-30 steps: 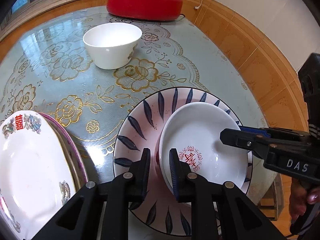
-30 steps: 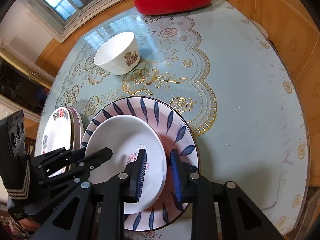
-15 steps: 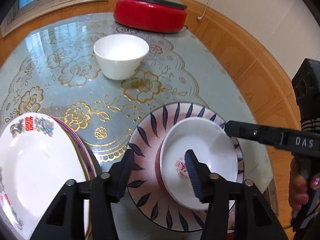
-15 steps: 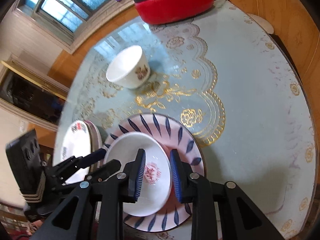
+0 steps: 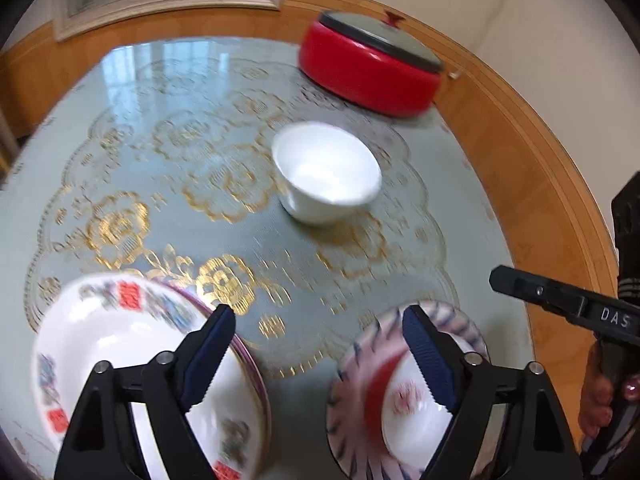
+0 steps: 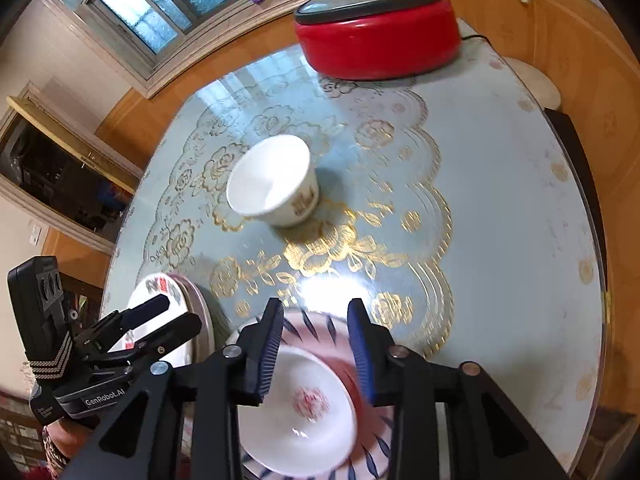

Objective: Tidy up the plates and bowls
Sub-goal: 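Move both grippers to the white bowl and grasp its rim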

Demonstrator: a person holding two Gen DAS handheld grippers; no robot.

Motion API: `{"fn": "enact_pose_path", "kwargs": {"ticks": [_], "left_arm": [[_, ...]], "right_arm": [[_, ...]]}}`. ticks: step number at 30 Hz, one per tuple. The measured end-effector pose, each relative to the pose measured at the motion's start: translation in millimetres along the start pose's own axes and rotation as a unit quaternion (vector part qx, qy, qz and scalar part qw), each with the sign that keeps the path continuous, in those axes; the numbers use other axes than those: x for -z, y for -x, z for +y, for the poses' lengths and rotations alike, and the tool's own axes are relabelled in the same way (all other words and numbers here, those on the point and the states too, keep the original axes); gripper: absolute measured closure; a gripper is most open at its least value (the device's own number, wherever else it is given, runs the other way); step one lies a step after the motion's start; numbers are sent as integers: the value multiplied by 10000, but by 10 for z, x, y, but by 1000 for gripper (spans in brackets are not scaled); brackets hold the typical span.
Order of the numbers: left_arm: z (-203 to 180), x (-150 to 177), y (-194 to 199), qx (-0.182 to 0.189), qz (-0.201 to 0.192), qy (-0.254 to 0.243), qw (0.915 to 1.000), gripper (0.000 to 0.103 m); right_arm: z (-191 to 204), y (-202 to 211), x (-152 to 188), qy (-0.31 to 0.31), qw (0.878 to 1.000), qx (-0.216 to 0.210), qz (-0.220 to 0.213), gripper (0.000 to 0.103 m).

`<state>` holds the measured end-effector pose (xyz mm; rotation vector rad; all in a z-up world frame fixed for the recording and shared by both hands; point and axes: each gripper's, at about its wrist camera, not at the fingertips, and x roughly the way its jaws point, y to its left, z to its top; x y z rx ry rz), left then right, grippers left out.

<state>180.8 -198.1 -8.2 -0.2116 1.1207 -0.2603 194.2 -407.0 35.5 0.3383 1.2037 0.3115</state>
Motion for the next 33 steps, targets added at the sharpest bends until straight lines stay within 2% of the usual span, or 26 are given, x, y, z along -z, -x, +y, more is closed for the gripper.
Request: {"fn": "enact_pose_path", "kwargs": {"ticks": [6,10,21,23,25,27,33], "left_arm": [[103,-383,-38,-156,-204,162,9995,15],[189,-583,-133,-254,-207,277,9991,17],[251,-941,-653,-645,141,369,9971,17],[249,-970,-742,-687,200,349,9968,23],[236,-999,-839,-659,286,314,9969,34],[225,-1015,-920,-648,349,262,9969,41],[229,-1059,-1108,-616,487,247,9966,52]], "right_arm": [[100,-192,-493,0,9999,84,59,70],[148,-402,-726,39,9998,151,127,70],[61,-1201,-1181,-132,9978,296,576,70],[40,-1315,-1202,-114,9972,281,680,74],[29,-1393,-1217,-99,9965,330,759,78],[19,-1459,-1222,-60,9963,246,817,81],[24,-1506,-1211,148,9966,163,792,82]]}}
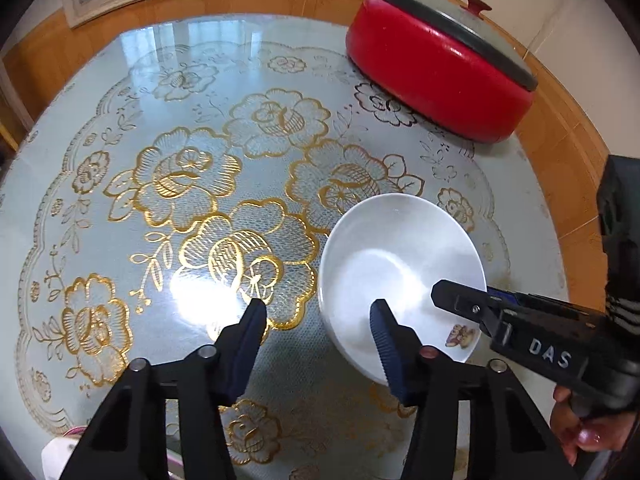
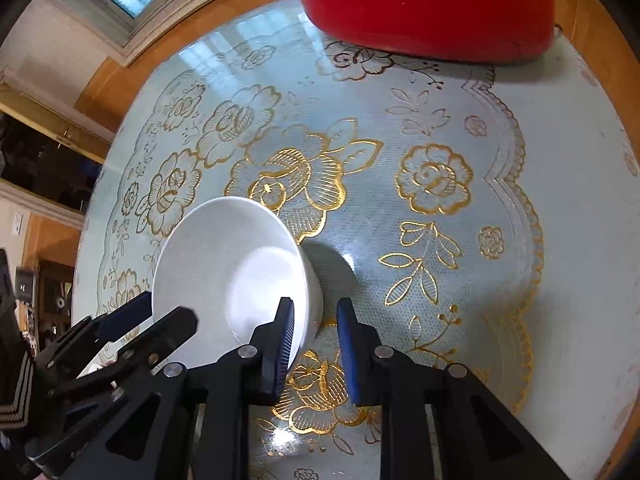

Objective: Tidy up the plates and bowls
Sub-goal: 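Move both grippers to the white bowl and grasp its rim, then lift the white bowl with both grippers and carry it over the red bowl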

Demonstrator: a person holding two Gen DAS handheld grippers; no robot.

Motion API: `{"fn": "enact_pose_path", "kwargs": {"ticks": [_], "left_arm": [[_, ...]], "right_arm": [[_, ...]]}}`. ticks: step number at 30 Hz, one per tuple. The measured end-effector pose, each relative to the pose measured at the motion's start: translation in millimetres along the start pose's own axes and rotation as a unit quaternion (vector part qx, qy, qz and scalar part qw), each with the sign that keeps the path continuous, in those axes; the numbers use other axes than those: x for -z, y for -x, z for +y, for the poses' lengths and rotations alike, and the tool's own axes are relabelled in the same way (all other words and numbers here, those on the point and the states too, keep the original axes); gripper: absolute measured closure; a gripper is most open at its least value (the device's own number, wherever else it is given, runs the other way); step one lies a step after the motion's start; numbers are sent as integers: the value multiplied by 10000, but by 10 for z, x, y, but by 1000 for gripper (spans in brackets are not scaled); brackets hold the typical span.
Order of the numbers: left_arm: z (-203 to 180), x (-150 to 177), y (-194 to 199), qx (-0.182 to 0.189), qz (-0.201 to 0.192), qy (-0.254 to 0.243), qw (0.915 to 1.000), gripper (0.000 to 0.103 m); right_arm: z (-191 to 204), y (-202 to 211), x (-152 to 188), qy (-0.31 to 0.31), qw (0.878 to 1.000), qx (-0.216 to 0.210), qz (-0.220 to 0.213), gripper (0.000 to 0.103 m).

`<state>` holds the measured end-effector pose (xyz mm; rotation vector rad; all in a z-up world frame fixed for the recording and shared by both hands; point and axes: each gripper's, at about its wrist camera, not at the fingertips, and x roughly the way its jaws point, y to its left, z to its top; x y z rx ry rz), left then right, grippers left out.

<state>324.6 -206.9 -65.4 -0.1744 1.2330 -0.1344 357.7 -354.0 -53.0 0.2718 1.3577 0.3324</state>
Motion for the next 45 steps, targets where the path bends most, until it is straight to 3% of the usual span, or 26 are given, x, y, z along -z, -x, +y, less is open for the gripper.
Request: {"fn": "enact_pose_path", "kwargs": {"ticks": [4,12,17,20,24,32,45], "left_arm": [[-9,-26,-92,4,75,-52,10000,71],[-69,-50,-185,50,62,-194,9998,75],[-140,-42,-212,267,17,-311,9992,92],[-199,-18,-217,183,-50,-503,9986,92],[-174,0,-192,410,-44,-394,9984,93],[-222,126,-82,543,-138,-436,9975,95],[-324,356,527,845,-683,-297,9936,95]], "right_arm": [[5,0,6,45,10000,-39,-20,82],[-7,-17,38,103,9999,57,6,82],[-81,-153,131,-5,9998,85,187,86],[-104,-152,134,-9,9998,66,166,86],[-260,-132,138,-430,9985,-277,184,87],[-327,22,234,-614,9972,-421,47,88],[-159,610,404,-467,9969,-505,-388,88]]}}
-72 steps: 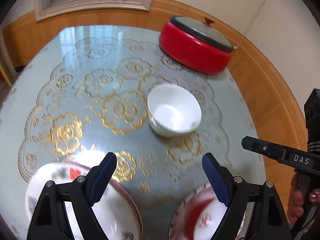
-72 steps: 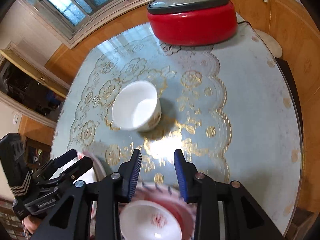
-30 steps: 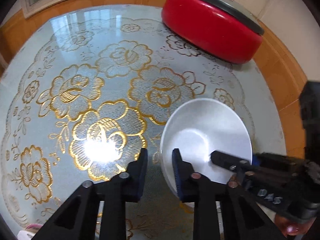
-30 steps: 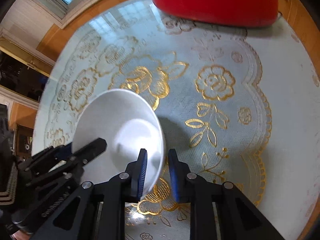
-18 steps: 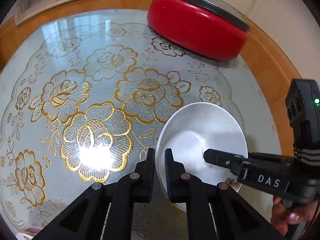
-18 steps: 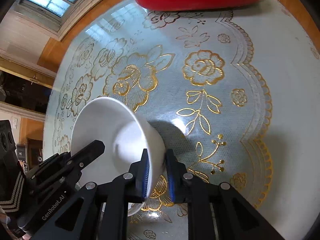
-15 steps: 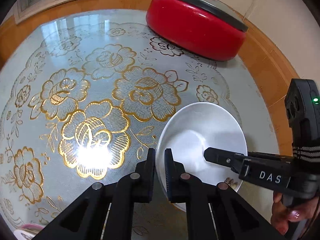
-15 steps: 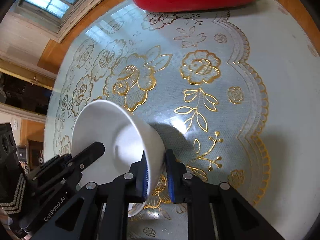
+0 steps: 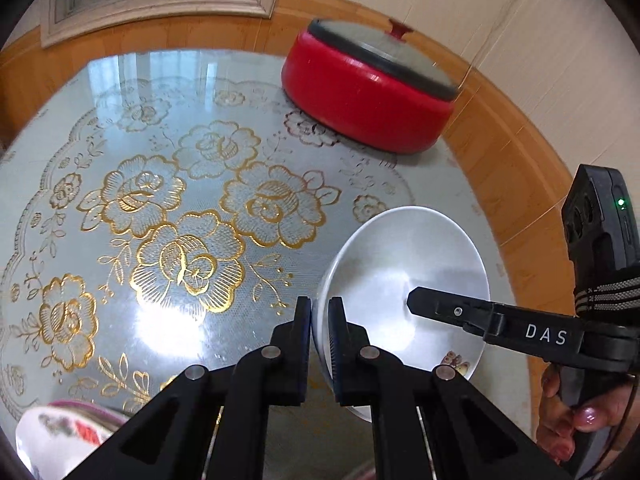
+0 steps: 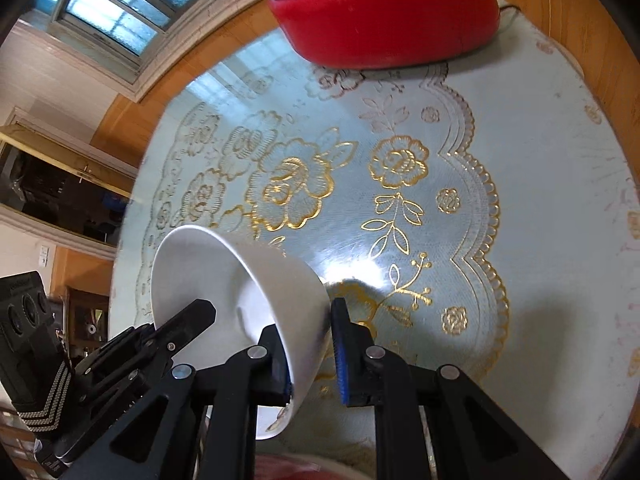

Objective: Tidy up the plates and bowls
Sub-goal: 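Lift the white bowl with both grippers and carry it over the red bowl, then lower the white bowl into the red bowl and open both grippers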

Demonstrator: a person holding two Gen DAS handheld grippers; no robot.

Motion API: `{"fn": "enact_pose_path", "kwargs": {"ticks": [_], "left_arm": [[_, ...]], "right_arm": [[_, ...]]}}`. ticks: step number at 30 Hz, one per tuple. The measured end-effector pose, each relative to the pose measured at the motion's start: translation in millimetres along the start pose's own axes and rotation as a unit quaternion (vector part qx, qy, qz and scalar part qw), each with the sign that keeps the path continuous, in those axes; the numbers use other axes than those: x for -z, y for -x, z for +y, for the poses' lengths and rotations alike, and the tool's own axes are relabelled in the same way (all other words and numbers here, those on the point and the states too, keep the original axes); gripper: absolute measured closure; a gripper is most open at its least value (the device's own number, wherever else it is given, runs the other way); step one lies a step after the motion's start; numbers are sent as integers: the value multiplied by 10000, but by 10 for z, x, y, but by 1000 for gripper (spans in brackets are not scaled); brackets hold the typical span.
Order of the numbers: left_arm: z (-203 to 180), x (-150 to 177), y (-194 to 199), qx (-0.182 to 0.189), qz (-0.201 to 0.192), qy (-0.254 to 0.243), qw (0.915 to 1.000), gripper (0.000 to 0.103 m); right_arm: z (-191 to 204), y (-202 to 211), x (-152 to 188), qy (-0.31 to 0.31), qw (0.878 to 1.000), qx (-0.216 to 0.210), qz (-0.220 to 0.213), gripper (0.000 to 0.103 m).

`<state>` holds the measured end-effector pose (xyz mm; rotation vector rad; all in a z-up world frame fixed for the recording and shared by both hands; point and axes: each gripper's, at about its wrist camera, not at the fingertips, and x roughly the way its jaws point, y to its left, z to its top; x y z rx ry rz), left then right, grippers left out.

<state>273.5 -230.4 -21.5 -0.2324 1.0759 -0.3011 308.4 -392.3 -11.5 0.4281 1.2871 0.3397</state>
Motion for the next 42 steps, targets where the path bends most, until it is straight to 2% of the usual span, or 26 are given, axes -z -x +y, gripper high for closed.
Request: {"fn": "enact_pose_path", "kwargs": {"ticks": [7,14,22,27,31,41,42], "left_arm": [[-194,216,499,266,-330,-337,9985,94],[-383,568,850,721,-335,-778,9938,94],[-500,1055,857,943,165,-1337,9864,93],[-508,1286,713,860,513,-1538,9830,93],[-499,1432,674,790,624,-1601,9819,93],[-416,1539,576,700,853,-1487,9827,93],[-410,1541,567,697,840,-1470,9831,90]], "right_arm": [[123,448,341,-2,9996,-27,-294,88],[115,852,923,-333,9978,61,-579,88],[-30,945,1611,-949,9937,263,-540,88],[-134,800,1875,-1286,9902,389,-367,87],[-113,729,1973,-1215,9907,525,-303,86],[67,664,1942,-813,9912,971,-388,85],[81,657,1933,-771,9912,996,-409,84]]}}
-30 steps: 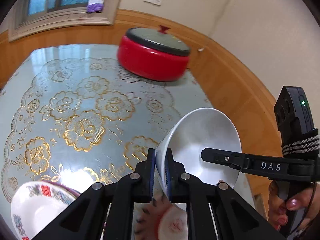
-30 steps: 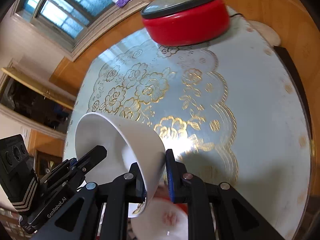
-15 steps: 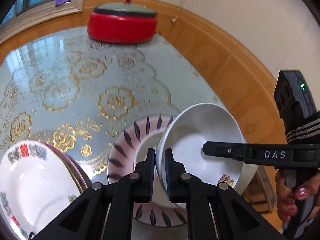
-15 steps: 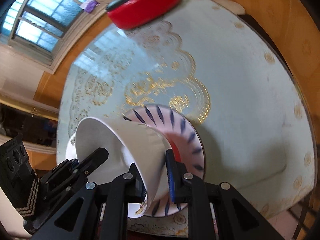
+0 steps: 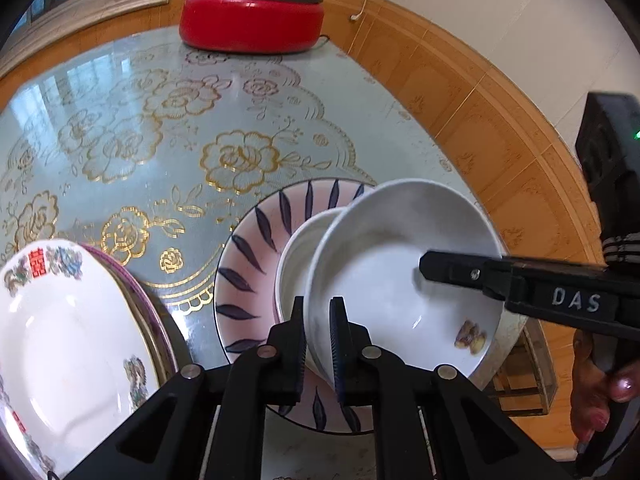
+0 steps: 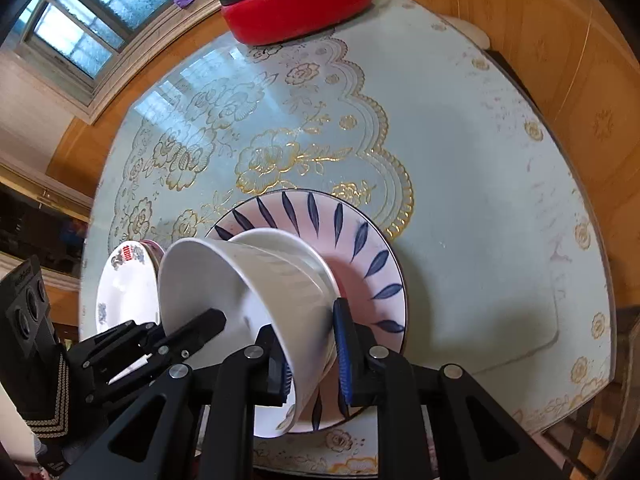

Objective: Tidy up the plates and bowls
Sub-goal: 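Lower the white bowl into the red bowl and open both grippers, then grasp the blue leaf plate rim and nested bowls with both grippers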

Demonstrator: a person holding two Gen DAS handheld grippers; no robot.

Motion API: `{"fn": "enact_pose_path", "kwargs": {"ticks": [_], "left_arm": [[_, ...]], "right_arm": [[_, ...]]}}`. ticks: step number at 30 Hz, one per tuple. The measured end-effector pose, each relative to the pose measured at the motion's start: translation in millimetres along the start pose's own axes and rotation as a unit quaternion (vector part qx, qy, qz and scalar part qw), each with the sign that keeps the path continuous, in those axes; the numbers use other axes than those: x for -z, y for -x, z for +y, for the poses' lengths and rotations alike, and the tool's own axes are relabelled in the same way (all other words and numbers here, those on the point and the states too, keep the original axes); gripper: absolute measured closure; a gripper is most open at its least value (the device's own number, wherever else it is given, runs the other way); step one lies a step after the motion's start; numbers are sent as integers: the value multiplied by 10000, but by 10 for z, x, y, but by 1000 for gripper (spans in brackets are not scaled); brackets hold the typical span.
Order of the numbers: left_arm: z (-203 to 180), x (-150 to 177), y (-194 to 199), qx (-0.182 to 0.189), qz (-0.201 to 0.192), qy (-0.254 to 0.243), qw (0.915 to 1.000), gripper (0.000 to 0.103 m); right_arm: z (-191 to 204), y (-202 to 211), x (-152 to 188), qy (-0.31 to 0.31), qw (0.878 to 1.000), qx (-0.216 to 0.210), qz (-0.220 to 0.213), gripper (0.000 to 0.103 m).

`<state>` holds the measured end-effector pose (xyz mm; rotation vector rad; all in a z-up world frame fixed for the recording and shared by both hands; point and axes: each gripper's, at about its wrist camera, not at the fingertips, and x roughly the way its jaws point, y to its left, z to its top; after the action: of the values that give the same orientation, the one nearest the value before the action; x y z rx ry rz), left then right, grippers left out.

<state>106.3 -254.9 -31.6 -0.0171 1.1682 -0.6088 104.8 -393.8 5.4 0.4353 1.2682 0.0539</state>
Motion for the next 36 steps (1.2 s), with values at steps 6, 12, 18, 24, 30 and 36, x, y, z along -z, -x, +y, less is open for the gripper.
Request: {"fn": "enact_pose_path", "kwargs": {"ticks": [6,12,18,24,30,36], "left_arm": [[-18,1,30,-160,-118,-41,9998,88],[-6,10,64,-134,-107,16,9999,85],[9,3,136,-19,-131,146,9998,78],[45,-42,353,98,-582,265,9979,42],[67,-27,370,-74,-457,139,9988,47],[37,28,193,21,-27,-35,10000,67]], "right_arm": [[129,-2,-28,367,9987,296,-211,84],[98,55,-28,305,9990,177,-274,84],[26,30,32,98,9996,100,-231,84],[-69,52,98,-171,9995,-46,-245,84],[-82,42,190,-312,9992,-199,-147,83],[-126,-117,292,-544,9980,-281,143,79]]}}
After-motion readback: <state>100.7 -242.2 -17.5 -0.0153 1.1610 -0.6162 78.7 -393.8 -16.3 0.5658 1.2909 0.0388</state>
